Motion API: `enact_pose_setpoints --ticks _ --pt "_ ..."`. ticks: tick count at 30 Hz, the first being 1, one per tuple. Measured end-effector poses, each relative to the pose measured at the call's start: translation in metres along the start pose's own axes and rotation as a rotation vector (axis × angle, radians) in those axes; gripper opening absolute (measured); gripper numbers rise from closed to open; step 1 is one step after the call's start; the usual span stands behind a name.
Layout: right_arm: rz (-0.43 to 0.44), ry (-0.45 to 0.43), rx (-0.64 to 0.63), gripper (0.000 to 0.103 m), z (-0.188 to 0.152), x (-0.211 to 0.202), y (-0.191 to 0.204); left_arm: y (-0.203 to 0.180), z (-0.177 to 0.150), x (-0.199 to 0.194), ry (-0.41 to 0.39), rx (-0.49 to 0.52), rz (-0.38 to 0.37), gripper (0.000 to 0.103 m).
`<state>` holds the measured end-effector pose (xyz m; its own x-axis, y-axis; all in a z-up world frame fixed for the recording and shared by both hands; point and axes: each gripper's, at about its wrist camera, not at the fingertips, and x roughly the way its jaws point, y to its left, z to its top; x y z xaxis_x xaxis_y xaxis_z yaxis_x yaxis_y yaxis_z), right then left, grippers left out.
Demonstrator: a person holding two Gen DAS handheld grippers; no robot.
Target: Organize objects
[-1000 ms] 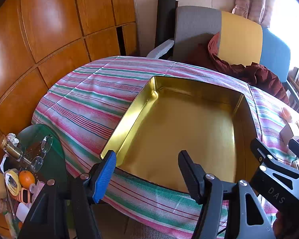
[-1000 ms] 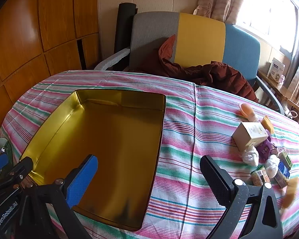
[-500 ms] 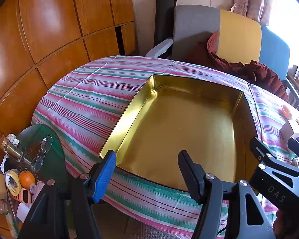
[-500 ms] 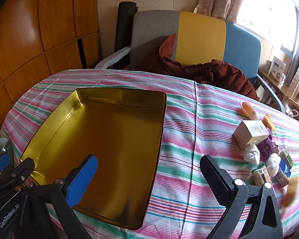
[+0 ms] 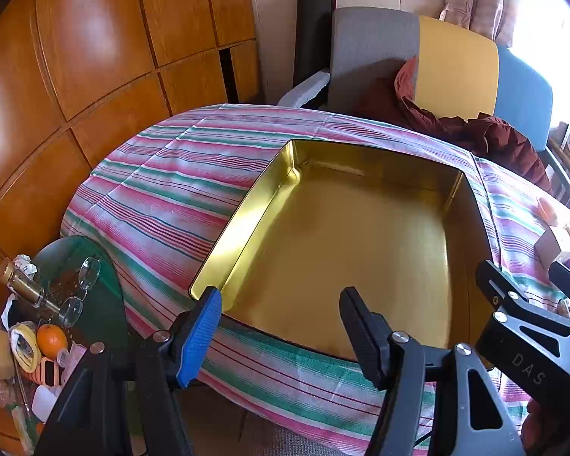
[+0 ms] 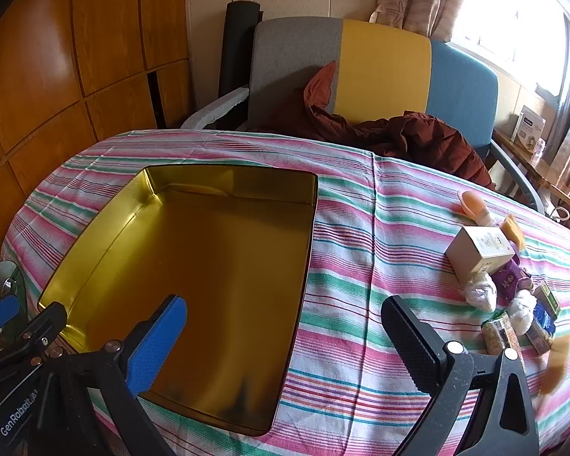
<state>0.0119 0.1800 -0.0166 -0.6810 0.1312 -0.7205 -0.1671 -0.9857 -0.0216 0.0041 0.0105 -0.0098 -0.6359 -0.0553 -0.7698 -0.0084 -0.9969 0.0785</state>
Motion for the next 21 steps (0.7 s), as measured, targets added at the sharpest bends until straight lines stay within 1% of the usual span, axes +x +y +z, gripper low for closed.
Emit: enact_pose_setpoints --ticks 21 --pt "-0.002 0.002 0.009 0.103 -0.0027 -0.0018 -0.0034 0.0006 -0.0034 0.0013 0.005 0.007 0.003 0.066"
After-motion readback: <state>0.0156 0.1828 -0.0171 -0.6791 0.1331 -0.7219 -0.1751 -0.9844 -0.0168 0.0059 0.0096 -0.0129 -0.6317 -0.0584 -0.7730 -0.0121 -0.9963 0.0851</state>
